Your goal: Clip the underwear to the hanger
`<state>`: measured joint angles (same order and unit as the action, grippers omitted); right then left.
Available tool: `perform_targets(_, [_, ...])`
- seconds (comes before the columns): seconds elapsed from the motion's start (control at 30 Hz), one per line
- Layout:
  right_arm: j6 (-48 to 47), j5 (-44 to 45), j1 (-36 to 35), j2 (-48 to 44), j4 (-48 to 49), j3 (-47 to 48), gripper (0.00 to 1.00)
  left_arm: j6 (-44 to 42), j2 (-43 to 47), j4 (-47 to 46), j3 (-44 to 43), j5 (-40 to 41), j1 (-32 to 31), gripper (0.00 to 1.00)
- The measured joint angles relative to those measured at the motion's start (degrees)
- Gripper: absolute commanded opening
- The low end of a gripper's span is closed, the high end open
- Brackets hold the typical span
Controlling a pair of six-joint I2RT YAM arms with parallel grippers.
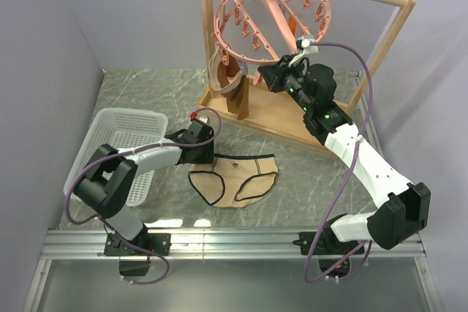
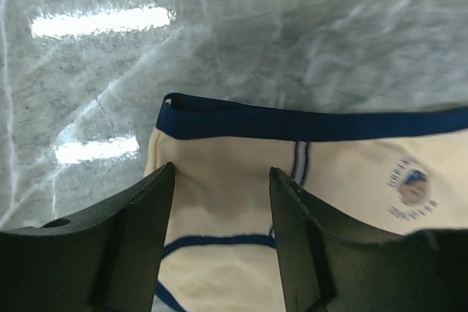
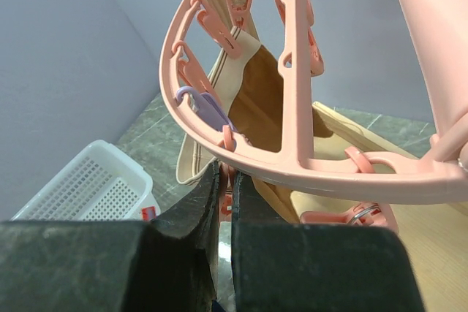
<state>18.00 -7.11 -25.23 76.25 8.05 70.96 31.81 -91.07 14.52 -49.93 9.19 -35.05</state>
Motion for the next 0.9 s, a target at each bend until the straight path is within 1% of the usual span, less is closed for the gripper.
perform_targets(0.1, [-0.2,0.0,0.0,0.0,0.0,0.0,0.00,0.4,-2.8,0.2,-1.0,1.0,0.0,0.59])
perform_targets(0.17, [-0.3,0.1,0.0,0.0,0.0,0.0,0.00,0.5,-3.8,-0.1,-2.0,1.1,0.0,0.56])
perform_targets(0.2, [-0.5,0.1,0.0,0.0,0.0,0.0,0.00,0.5,-4.3,-0.1,-2.4,1.4,0.0,0.53])
perform_targets(0.23, [-0.5,0.1,0.0,0.0,0.0,0.0,0.00,0.5,-4.7,-0.2,-2.7,1.4,0.0,0.42])
perform_targets(0.3, [-0.5,0.1,0.0,0.0,0.0,0.0,0.00,0.3,-5.7,-0.7,-3.2,2.0,0.1,0.26])
perform_targets(0.33, [-0.5,0.1,0.0,0.0,0.0,0.0,0.00,0.2,-6.1,-1.3,-3.4,2.3,0.2,0.15])
perform_targets(0.37, [-0.5,0.1,0.0,0.0,0.0,-0.1,0.00,0.0,-6.4,-2.0,-3.4,2.3,0.2,0.09])
perform_targets(0.4, [-0.5,0.2,0.0,0.0,0.1,-0.1,0.00,-0.5,-6.7,-2.7,-3.5,2.4,0.3,0.00])
perform_targets(0.53, [-0.5,0.2,0.0,0.0,0.2,-0.2,0.00,-2.2,-7.0,-6.2,-3.1,1.4,0.3,0.00])
perform_targets(0.63, [-0.5,0.2,0.0,0.0,0.3,-0.2,0.00,-4.2,-5.4,-10.2,-0.4,0.2,0.1,0.00])
perform_targets(0.77, [-0.5,0.1,0.0,0.0,0.5,-0.3,0.00,-7.5,1.2,-15.8,5.3,-3.4,-0.8,0.00])
perform_targets(0.9, [-0.4,0.1,0.0,0.0,0.6,-0.3,0.00,-11.5,9.9,-24.8,9.3,-7.1,-2.4,0.00])
